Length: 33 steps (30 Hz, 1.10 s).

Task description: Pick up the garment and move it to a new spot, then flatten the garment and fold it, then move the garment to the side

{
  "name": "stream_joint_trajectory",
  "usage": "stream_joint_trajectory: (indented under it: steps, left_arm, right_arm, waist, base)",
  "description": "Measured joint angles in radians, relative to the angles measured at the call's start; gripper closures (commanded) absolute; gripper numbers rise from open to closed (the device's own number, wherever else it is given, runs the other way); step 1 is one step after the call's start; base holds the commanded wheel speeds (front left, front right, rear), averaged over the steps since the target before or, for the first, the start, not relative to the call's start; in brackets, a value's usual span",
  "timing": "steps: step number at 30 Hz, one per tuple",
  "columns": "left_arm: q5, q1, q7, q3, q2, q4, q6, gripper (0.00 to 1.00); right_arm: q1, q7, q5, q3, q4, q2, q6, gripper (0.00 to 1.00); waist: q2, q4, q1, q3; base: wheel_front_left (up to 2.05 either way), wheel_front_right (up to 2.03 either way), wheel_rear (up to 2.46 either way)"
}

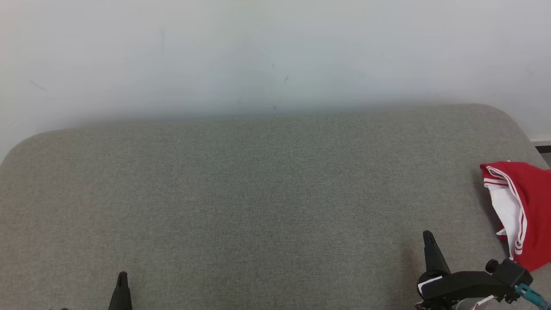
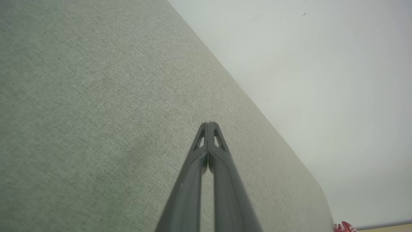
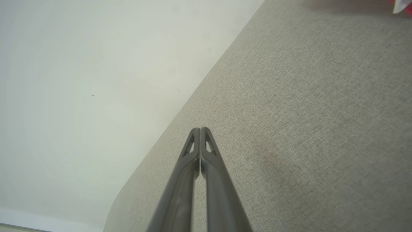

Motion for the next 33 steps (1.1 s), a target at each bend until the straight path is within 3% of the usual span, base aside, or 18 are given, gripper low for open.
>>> stream_joint_trajectory:
  steps: [33]
  left_arm:
    - [-0.362, -0.042, 0.091, 0.010, 0.002, -0.030, -0.019, 1.00]
  right_arm:
    - [0.001, 0.092, 0.362, -0.019, -0.069, 0.000, 0.000, 1.00]
  waist:
    - [0.0000, 0.008, 0.0000, 0.010]
  base:
    - [0.00, 0.00, 0.00]
